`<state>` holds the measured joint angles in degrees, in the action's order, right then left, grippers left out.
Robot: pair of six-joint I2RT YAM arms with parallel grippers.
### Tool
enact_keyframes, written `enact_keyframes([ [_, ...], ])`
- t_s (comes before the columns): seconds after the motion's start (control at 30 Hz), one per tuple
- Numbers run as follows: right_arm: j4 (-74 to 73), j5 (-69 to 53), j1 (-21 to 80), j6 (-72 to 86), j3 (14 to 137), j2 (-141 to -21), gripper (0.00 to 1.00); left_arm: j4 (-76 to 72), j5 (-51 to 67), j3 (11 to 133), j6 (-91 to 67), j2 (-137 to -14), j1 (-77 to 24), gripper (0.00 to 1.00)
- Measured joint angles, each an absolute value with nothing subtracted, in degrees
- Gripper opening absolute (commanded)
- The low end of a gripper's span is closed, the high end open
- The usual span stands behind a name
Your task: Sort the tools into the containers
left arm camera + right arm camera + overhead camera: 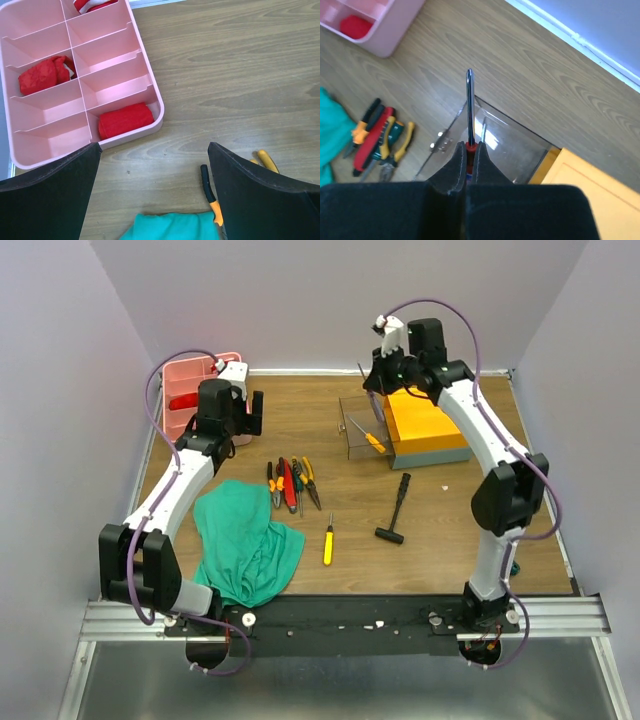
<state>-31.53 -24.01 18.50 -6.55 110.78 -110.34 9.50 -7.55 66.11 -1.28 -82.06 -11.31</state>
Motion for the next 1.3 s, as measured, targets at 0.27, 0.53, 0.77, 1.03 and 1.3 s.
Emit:
enact_keyframes([
  [0.27, -39.18, -19.16, 20.86, -15.94, 115.55, -118.15, 0.36, 9.52, -5.37, 64.51, -1.85, -80.44, -9.54, 0.99],
  [0.53, -44.66, -17.93, 22.09, -22.11, 110.06, -112.51, 0.67, 9.21, -4.34, 64.47, -3.14, -80.75, -9.06, 0.99],
  [0.77, -46.87, -35.75, 22.44, -37.04, 102.04, -98.63, 0.67, 9.08, -3.95, 65.28, -4.73, -82.21, -8.99, 0.99],
  [1.03, -62.28, -47.20, 30.02, -71.46, 96.64, -105.06, 0.66, 9.21, -4.40, 67.48, -4.29, -82.76, -8.05, 0.99],
  [1.3, -65.89, -45.82, 39.24, -89.32, 95.53, -109.58, 0.64, 9.63, -4.51, 65.82, -4.29, -82.28, -6.26, 0.99],
])
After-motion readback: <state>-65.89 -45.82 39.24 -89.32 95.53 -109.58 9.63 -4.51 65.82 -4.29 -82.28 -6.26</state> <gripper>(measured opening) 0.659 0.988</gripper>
